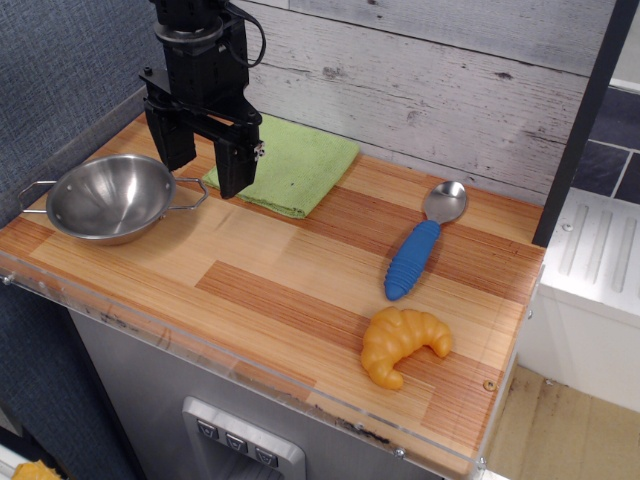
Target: Place blue spoon on top of green cloth.
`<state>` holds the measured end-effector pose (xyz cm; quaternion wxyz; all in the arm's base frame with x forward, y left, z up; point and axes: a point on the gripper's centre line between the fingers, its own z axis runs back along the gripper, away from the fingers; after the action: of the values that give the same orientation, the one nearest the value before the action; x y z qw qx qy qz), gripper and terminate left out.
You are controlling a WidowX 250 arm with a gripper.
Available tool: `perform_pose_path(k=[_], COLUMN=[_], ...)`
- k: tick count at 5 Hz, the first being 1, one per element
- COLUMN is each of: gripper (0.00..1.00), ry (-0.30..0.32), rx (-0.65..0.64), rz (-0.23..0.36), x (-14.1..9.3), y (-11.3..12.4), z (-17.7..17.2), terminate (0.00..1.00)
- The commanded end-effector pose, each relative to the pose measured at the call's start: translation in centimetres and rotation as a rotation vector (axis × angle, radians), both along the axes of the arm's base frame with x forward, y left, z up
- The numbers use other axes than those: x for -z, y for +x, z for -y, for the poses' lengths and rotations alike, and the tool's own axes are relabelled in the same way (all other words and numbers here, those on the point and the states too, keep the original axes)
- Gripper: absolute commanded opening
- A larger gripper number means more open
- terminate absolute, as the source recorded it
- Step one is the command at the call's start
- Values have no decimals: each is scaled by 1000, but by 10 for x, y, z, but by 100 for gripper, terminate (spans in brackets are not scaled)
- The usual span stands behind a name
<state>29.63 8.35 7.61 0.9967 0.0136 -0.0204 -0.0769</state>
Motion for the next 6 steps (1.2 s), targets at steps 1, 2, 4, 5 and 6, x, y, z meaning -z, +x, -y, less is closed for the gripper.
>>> perform_pose_path(k=[1, 2, 4, 5, 6], gripper=[100, 100, 100, 100, 100], ry=[0, -9, 44, 80, 66], rx=[0, 30, 147, 112, 43], rz=[0, 27, 146, 181, 196], x=[0, 2, 9, 10, 5], y=[0, 7, 36, 50, 64], z=[0, 17, 93, 133, 156], terminate=[0, 0, 0, 0, 0])
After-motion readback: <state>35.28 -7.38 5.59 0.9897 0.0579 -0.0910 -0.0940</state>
